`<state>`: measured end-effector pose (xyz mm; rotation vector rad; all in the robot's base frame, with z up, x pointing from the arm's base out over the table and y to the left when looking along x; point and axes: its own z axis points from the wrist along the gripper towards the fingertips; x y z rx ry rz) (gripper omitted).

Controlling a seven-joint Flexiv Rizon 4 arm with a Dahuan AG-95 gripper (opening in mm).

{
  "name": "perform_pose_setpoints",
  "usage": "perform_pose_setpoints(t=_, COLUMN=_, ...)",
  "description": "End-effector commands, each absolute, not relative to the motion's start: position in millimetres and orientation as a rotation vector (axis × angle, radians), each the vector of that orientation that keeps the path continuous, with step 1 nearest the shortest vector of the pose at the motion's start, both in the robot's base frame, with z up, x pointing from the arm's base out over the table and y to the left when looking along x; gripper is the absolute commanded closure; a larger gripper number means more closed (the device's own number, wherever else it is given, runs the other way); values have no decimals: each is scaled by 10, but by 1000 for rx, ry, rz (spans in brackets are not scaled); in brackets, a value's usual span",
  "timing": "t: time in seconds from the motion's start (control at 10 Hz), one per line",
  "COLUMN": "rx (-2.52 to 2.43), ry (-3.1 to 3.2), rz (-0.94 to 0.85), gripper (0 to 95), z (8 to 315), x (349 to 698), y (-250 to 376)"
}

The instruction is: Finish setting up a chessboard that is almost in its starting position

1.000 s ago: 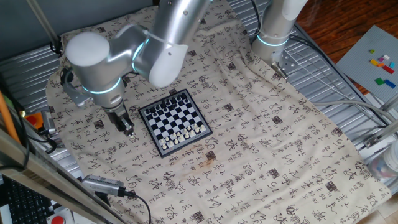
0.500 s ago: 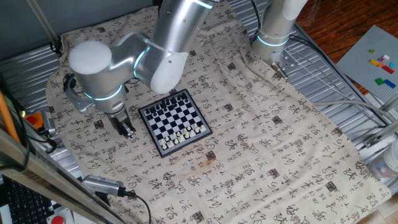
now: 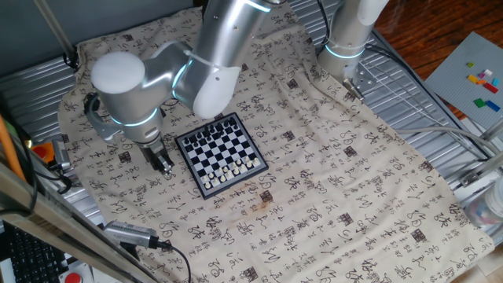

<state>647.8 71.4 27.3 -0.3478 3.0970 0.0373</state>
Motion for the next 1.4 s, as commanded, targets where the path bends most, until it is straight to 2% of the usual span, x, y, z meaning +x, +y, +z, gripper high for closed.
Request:
perform_pose_setpoints(t=0.1, rx=-350, ry=3095, rz=38, gripper=760, z=254, x=6489, y=722)
perform_pose_setpoints(t=0.6, rx=-345, ry=3088, rz=36, gripper=760, z=204, x=6476, y=726)
perform_pose_setpoints(t=0.7, rx=-345, ry=3088, rz=37, gripper=950, z=200, x=6472, y=726)
perform_pose_setpoints(t=1.4, rx=-346, ry=3087, rz=37, gripper=950, z=226, x=6463, y=725)
